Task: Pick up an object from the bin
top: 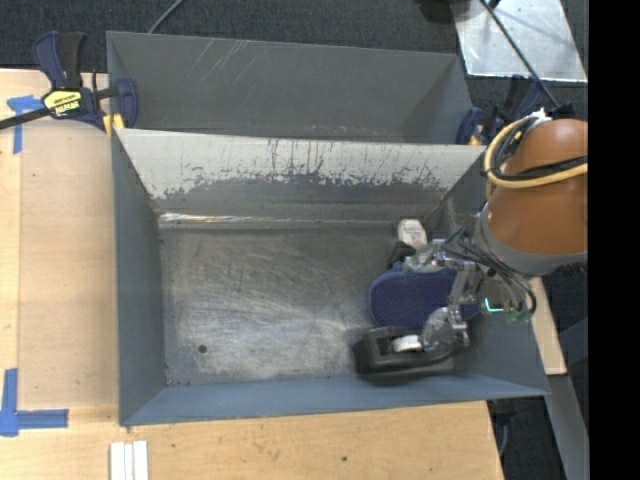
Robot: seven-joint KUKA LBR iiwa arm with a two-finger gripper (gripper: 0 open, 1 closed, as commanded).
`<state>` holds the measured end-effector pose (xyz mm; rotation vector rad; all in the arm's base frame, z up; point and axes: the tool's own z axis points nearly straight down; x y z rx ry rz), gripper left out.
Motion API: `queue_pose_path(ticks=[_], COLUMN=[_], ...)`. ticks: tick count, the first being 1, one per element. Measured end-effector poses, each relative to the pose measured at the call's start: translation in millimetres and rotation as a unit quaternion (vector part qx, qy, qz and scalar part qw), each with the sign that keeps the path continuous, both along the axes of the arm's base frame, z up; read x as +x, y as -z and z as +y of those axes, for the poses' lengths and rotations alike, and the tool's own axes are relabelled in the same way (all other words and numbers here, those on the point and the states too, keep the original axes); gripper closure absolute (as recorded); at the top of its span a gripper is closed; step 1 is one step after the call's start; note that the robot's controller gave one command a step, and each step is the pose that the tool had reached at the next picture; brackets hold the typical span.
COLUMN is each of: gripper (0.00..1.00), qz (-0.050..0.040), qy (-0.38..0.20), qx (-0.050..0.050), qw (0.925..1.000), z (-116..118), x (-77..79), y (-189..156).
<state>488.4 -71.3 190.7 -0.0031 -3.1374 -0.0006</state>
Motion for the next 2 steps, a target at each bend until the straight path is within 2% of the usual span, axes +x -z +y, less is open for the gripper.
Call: queue_pose_path(ticks=[1,2], gripper=[0.00,0.00], qz=[-0.0074,-0.0075], qy=[0.032,0.016], qx=[-0.001,-0.001], qw=[0.9995,0.9998], z=[2.2,3.0], x=[18.7,19.2], y=[61.4,63.0])
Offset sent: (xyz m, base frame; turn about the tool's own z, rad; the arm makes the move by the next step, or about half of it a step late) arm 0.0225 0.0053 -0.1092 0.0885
